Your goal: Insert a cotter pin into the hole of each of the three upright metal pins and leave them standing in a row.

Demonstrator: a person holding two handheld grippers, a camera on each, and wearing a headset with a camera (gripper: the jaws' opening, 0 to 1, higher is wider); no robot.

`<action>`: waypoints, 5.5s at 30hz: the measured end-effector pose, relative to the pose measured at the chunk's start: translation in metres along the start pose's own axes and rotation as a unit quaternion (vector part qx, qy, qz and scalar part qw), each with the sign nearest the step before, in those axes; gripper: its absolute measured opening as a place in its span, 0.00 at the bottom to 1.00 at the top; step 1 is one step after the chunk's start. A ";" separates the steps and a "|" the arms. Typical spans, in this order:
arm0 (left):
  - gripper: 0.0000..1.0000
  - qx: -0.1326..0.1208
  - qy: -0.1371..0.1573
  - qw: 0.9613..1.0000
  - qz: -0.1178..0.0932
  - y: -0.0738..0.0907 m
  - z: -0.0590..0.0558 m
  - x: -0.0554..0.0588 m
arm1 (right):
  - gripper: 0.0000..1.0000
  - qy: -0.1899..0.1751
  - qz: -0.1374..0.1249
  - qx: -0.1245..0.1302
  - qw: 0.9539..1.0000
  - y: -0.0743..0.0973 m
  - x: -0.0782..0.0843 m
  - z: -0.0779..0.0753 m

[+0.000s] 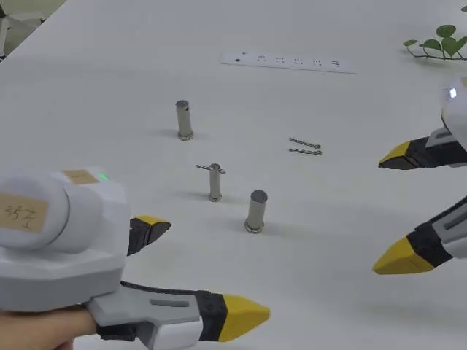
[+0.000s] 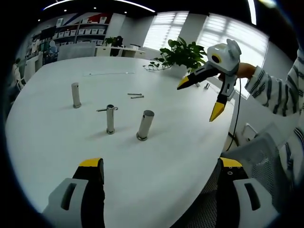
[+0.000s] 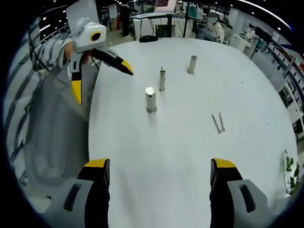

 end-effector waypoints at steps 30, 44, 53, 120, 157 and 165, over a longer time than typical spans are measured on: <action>0.94 -0.015 0.017 1.000 -0.010 0.000 -0.003 -0.002 | 0.76 0.032 0.043 -0.012 0.998 -0.039 -0.037 -0.057; 0.95 -0.014 0.017 1.000 -0.009 -0.004 -0.003 -0.005 | 0.70 0.037 0.032 -0.015 0.999 -0.055 -0.053 -0.075; 0.94 -0.015 0.021 1.000 -0.006 -0.005 -0.002 -0.003 | 0.66 0.038 0.041 -0.026 0.998 -0.065 -0.057 -0.083; 0.86 -0.023 0.035 0.999 0.011 -0.006 0.005 0.006 | 0.08 -0.020 0.087 0.002 0.996 -0.099 -0.073 -0.126; 0.86 -0.035 0.034 0.999 0.016 -0.005 0.006 0.007 | 0.02 0.044 0.080 0.073 0.993 -0.095 -0.070 -0.104; 0.85 -0.034 0.027 0.999 0.017 -0.003 0.004 0.005 | 0.02 0.064 0.074 0.084 0.992 -0.084 -0.069 -0.097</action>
Point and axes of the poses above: the centre of the closed fingertips' face, and the gripper's own axes: y roughly backward along the fingers, z roughly to its left, x roughly out of its underside, the point moved 10 cm from there along y, roughly backward along the fingers, and after that the axes turned 12 degrees about -y, right-handed, at the moved point
